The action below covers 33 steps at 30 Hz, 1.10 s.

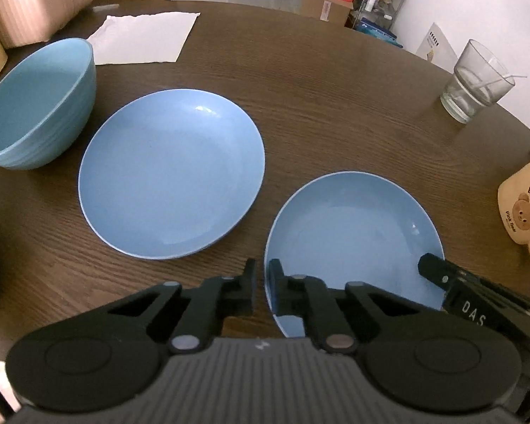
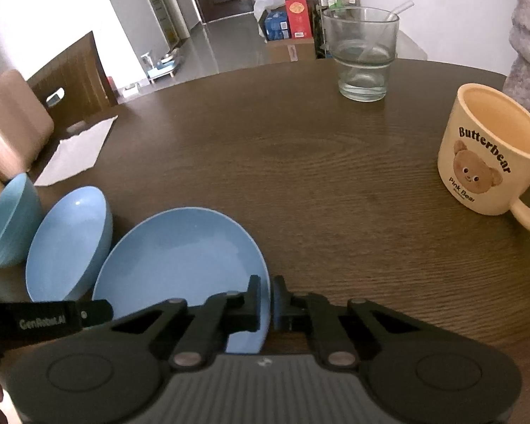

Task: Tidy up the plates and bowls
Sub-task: 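Close the left tool on the blue plate rim while the right tool closes on it, then carry the blue plate with both tools over the cream plate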

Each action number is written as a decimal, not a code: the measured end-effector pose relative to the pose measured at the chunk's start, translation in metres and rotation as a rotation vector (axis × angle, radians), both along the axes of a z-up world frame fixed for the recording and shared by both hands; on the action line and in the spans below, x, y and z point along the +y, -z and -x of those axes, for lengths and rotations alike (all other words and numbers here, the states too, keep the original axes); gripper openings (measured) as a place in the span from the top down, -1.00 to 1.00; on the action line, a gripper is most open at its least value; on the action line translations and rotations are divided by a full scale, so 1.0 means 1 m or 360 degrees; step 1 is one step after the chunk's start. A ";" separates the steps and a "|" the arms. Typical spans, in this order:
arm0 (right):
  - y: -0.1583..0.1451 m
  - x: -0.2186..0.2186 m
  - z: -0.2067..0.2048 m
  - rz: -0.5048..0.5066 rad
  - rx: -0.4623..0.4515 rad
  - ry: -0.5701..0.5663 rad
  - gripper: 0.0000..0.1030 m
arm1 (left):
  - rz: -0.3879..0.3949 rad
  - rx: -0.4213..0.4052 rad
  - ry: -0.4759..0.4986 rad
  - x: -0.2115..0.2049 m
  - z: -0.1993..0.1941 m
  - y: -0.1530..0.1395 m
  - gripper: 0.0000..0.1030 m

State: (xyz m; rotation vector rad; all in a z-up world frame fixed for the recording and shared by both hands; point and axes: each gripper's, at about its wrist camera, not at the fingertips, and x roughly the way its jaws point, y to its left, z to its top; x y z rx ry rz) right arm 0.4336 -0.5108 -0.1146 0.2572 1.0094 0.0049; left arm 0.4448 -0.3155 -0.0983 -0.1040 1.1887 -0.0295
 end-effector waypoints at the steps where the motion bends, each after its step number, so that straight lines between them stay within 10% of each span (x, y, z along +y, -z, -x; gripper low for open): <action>1: 0.000 0.000 0.000 -0.0003 -0.0007 -0.0001 0.92 | 0.0004 0.0001 0.0005 -0.001 0.000 0.000 0.88; 33: -0.054 0.034 0.069 0.0046 -0.0166 -0.0042 0.94 | 0.0012 -0.0159 -0.0024 0.028 0.066 -0.050 0.88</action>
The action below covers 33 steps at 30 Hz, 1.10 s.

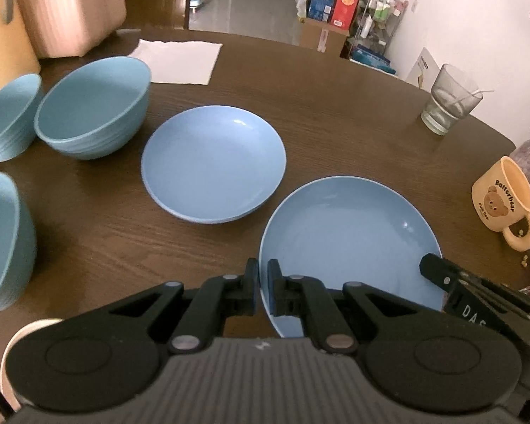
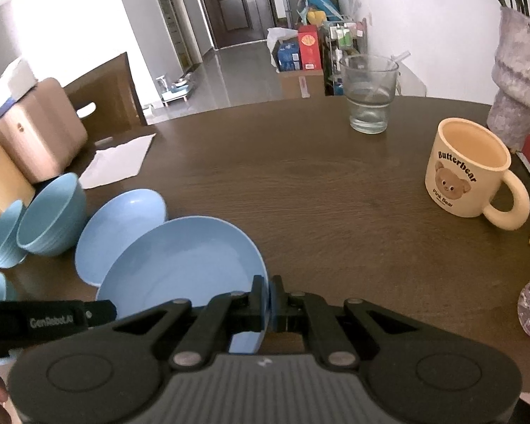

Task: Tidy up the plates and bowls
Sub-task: 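Carry the blue plate with both tools over the cream plate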

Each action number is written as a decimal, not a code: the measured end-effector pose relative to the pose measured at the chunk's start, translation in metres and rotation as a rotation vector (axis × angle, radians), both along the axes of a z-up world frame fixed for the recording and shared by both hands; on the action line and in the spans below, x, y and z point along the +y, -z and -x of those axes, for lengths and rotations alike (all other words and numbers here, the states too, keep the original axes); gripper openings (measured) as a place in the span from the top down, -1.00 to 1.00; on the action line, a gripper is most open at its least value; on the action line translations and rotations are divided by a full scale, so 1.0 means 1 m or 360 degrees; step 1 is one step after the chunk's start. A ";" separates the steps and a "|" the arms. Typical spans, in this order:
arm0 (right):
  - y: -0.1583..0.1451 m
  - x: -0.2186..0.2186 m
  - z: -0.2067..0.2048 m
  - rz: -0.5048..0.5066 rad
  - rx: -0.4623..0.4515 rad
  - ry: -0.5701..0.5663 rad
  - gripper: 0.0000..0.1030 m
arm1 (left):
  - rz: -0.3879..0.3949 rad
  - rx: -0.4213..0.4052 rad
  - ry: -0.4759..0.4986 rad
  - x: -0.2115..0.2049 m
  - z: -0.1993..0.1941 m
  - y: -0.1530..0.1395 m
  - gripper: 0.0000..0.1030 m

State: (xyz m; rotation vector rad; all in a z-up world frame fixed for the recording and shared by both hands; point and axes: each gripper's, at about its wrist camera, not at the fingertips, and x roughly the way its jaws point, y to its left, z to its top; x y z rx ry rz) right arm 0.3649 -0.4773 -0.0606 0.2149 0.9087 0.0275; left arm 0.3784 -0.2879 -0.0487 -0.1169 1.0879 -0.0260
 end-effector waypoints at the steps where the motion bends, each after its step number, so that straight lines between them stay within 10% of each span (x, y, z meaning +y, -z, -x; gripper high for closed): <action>1: -0.002 0.003 0.004 0.0001 -0.0004 -0.0004 0.94 | 0.0002 -0.0003 -0.0005 0.002 0.004 -0.002 0.88; 33: -0.035 0.100 0.107 -0.0036 -0.0105 -0.0221 0.94 | -0.0048 -0.0112 -0.0197 0.098 0.123 -0.043 0.88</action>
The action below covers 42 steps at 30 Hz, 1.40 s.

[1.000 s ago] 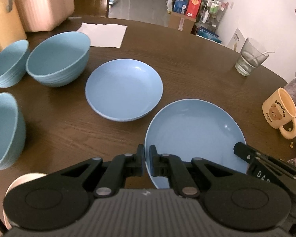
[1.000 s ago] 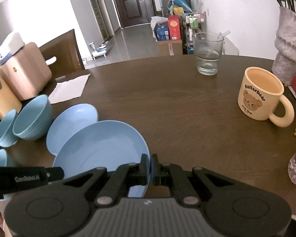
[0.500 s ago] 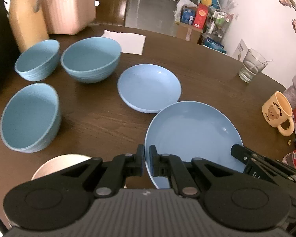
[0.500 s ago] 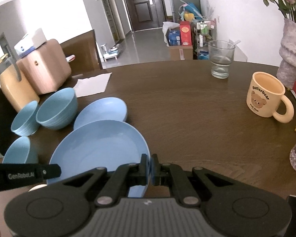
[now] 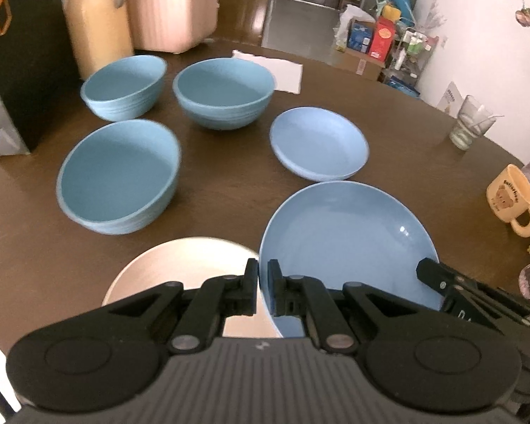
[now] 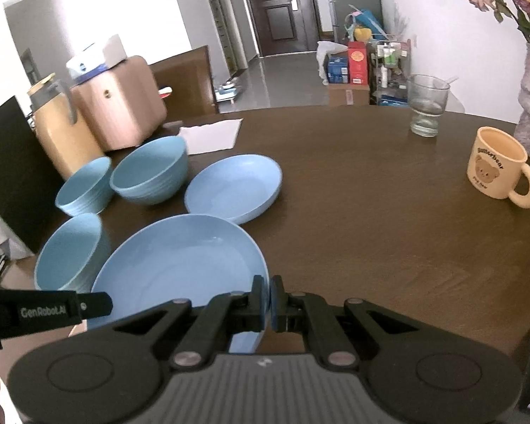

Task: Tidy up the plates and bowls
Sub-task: 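Carry the blue plate with both tools over the cream plate, then lower the blue plate onto the cream plate with both tools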

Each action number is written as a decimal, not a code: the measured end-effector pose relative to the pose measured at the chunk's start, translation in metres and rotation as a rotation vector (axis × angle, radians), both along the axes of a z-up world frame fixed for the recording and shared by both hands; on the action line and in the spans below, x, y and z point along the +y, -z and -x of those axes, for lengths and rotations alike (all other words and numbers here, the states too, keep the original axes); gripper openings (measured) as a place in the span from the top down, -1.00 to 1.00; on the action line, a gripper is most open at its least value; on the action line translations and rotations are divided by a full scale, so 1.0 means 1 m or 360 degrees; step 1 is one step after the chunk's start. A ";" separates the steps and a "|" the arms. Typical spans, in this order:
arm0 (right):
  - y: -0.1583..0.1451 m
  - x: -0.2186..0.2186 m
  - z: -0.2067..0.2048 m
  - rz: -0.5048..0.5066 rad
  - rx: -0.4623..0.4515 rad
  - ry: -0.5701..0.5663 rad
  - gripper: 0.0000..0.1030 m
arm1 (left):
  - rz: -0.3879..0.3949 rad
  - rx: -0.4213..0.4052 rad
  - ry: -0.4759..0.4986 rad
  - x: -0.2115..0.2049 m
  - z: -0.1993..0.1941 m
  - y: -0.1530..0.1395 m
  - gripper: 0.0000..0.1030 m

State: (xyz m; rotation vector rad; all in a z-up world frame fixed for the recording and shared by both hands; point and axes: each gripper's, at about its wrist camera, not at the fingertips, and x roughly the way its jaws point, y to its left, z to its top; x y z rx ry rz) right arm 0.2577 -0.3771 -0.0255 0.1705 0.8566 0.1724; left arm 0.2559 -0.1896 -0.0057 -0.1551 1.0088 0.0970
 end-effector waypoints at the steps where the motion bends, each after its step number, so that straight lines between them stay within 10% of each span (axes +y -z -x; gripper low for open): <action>1: 0.000 0.003 0.003 0.0000 -0.0002 -0.0008 0.94 | -0.0008 0.0002 -0.0007 0.004 0.004 0.000 0.88; 42: 0.059 0.109 0.037 0.0116 0.0118 -0.0196 0.93 | -0.0035 0.0106 -0.0114 0.097 0.048 0.064 0.87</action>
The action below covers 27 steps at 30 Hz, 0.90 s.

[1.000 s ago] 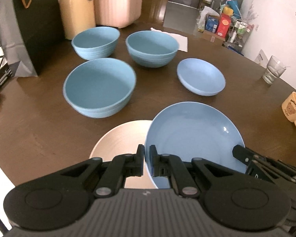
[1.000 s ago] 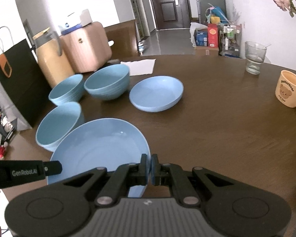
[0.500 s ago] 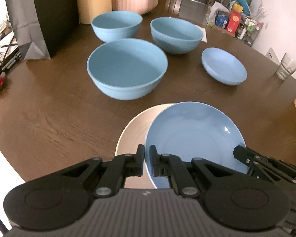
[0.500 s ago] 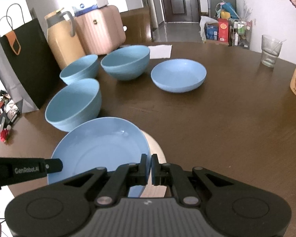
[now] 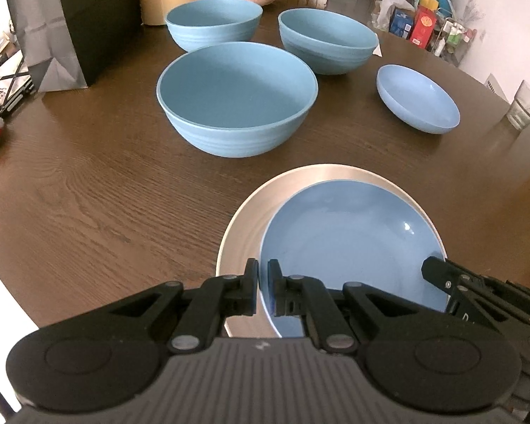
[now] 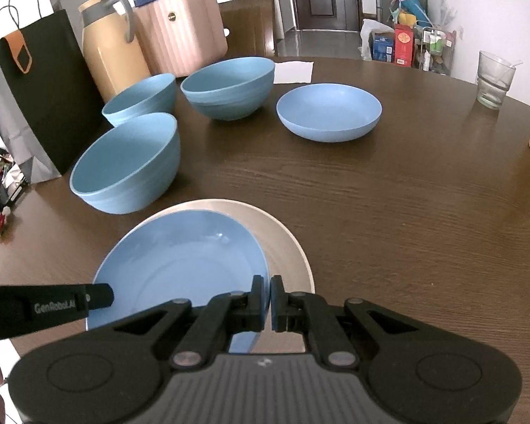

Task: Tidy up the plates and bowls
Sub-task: 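Lower the blue plate onto the cream plate with both tools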

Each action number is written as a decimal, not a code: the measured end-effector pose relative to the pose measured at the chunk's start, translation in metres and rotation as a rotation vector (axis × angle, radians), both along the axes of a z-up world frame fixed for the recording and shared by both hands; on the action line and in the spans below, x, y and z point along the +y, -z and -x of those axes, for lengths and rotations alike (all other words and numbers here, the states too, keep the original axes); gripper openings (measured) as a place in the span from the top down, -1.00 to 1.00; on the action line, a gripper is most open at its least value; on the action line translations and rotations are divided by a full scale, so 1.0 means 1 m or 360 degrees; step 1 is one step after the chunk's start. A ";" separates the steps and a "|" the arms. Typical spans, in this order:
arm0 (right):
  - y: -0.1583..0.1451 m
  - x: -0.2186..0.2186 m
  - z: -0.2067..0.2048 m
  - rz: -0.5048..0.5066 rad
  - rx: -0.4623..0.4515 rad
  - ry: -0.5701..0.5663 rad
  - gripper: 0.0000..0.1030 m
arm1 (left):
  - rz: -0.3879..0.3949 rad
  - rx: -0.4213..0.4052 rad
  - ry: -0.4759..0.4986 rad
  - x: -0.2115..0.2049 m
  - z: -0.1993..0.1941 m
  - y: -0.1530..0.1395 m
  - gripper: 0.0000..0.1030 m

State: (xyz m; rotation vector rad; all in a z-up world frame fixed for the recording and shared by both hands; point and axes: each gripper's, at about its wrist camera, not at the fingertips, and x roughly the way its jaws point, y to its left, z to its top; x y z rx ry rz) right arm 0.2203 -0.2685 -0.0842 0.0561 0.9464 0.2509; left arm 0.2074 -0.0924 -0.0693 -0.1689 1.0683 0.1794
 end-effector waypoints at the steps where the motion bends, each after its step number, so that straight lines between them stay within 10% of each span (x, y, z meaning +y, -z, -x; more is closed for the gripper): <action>1: 0.002 0.001 0.000 0.0006 0.0000 0.0001 0.93 | -0.0002 -0.0003 0.0004 0.000 0.000 0.001 0.87; 27: 0.019 0.004 -0.007 0.0010 0.0029 0.0001 0.86 | 0.0017 0.0019 0.0028 0.002 -0.005 0.014 0.84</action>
